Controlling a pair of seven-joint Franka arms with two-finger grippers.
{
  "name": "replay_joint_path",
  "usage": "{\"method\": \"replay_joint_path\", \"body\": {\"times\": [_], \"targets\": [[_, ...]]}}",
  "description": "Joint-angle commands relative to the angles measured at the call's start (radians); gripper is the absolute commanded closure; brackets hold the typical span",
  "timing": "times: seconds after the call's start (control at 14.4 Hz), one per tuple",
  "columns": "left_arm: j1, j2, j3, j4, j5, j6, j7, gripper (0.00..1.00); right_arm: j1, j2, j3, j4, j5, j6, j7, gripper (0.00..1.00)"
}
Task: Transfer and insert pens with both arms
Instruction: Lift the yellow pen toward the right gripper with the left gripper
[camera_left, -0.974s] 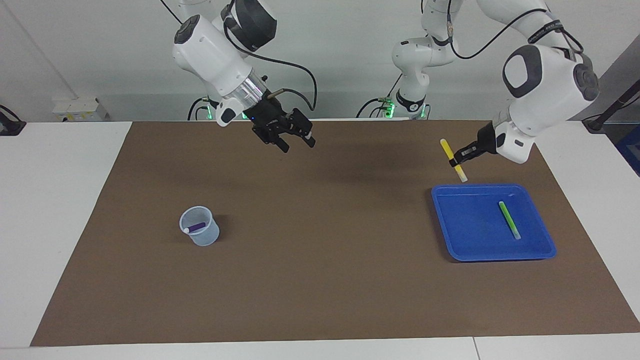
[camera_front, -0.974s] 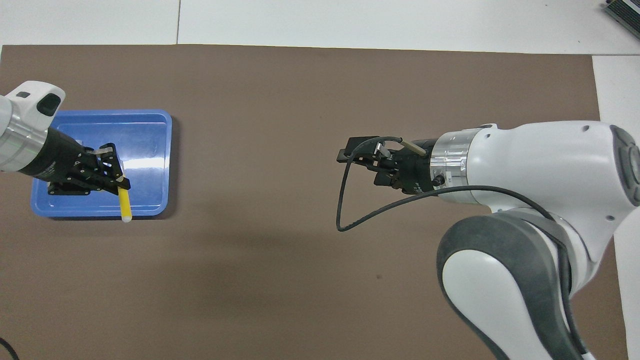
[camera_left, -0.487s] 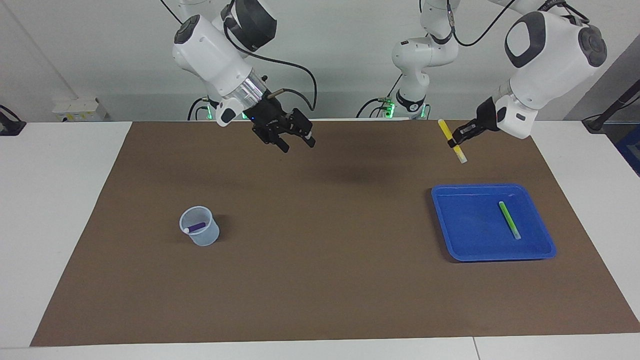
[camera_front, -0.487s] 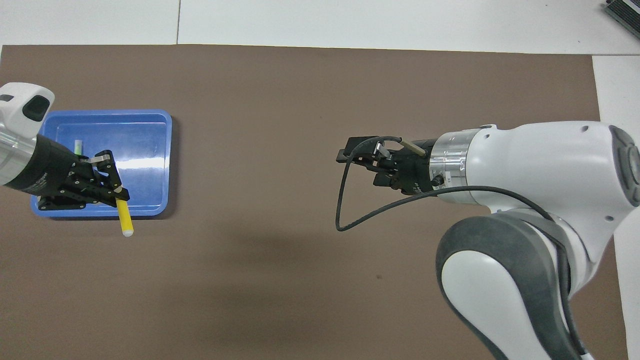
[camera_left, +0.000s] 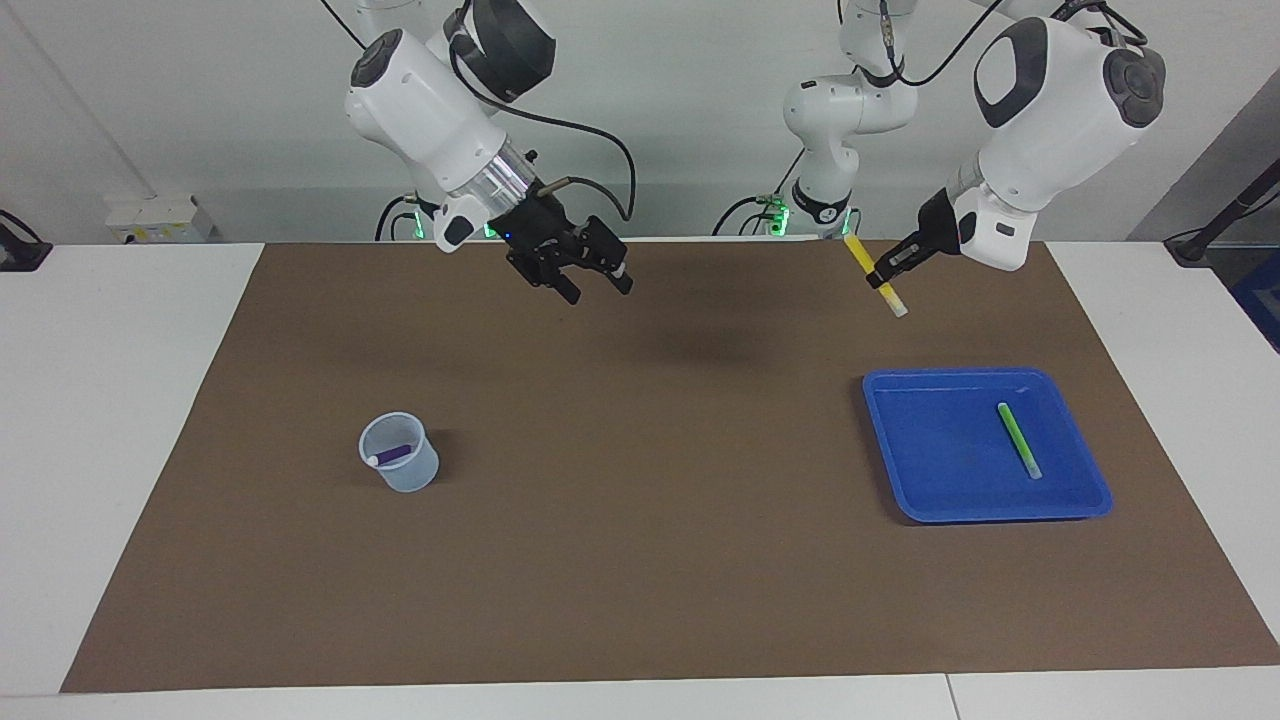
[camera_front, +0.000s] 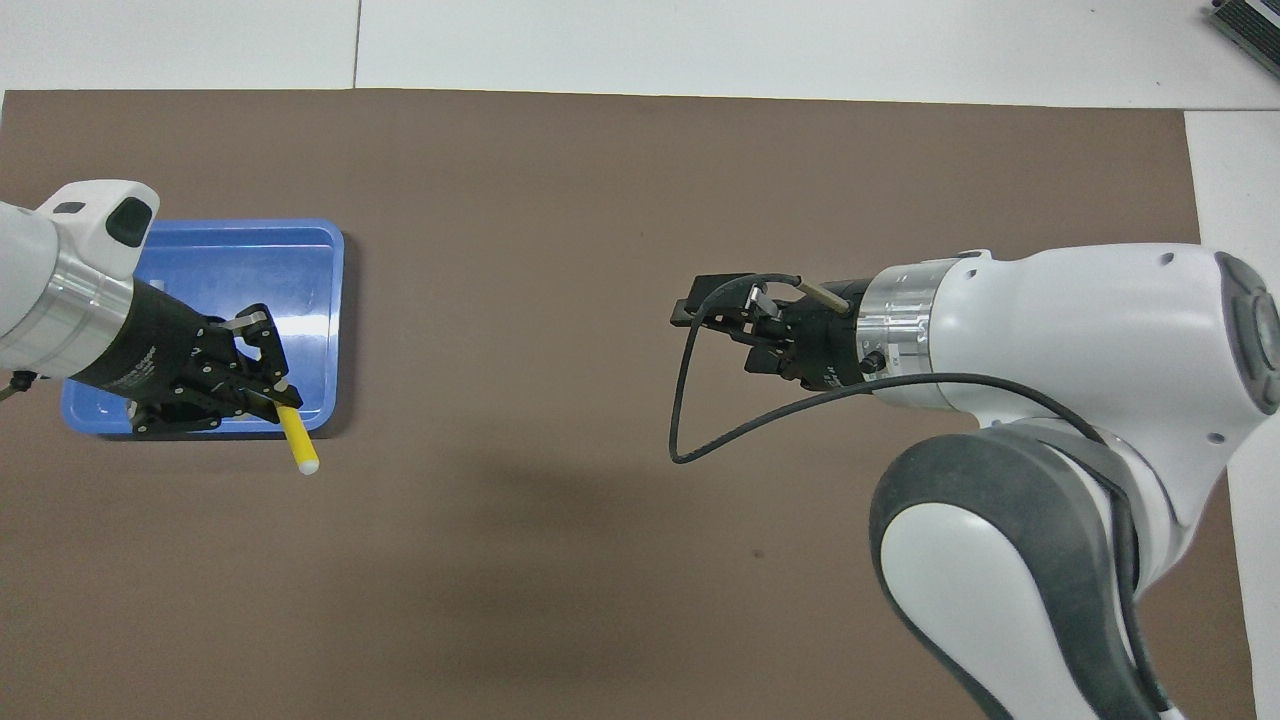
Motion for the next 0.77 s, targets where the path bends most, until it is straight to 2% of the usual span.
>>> {"method": "replay_joint_path", "body": {"times": [0.0, 0.21, 0.49, 0.7], "targets": [[-0.059, -0.042, 0.007, -0.074, -0.120, 0.102, -0.282, 1.00, -0.003, -0.014, 0.005, -0.010, 0.024, 0.014, 0.023, 0.05], [-0.120, -0.063, 0.007, -0.139, -0.254, 0.243, -0.505, 1.00, -0.003, -0.014, 0.006, -0.010, 0.026, 0.020, 0.026, 0.05], [-0.278, -0.106, 0.007, -0.291, -0.390, 0.580, -0.735, 1.00, -0.003, -0.012, 0.011, -0.010, 0.076, 0.058, 0.060, 0.05], [-0.318, -0.101, 0.007, -0.294, -0.426, 0.655, -0.792, 1.00, 0.019, -0.012, 0.011, -0.010, 0.076, 0.063, 0.074, 0.05]]}}
